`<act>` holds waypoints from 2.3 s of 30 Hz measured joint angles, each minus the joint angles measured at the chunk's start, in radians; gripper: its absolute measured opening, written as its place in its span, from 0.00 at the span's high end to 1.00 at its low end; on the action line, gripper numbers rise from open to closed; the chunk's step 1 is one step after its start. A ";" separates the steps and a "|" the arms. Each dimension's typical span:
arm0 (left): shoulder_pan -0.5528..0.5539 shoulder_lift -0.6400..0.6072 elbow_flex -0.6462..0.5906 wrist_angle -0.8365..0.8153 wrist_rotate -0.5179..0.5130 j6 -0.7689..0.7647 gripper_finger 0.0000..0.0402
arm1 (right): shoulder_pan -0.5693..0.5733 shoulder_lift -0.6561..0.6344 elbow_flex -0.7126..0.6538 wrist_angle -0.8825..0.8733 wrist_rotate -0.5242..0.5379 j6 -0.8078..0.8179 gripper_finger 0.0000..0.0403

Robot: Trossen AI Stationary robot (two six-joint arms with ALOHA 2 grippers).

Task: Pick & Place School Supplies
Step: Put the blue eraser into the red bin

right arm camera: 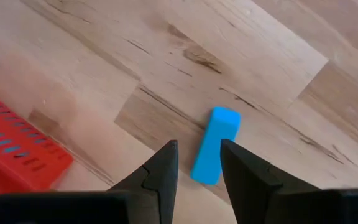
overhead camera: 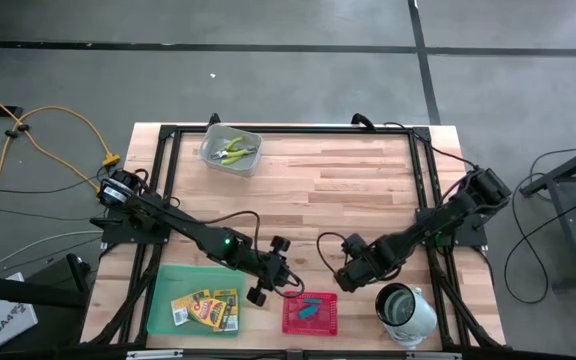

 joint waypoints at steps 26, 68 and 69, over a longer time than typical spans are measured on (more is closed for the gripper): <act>0.000 0.000 0.000 -0.036 0.001 -0.008 0.69 | -0.017 0.126 0.001 0.015 -0.067 0.023 0.45; 0.075 -0.147 -0.001 -0.382 -0.031 -0.085 0.71 | -0.024 0.163 0.021 0.001 -0.113 -0.068 0.81; 0.081 -0.148 -0.001 -0.391 -0.025 -0.092 0.71 | -0.024 0.162 0.030 0.002 -0.113 -0.082 0.81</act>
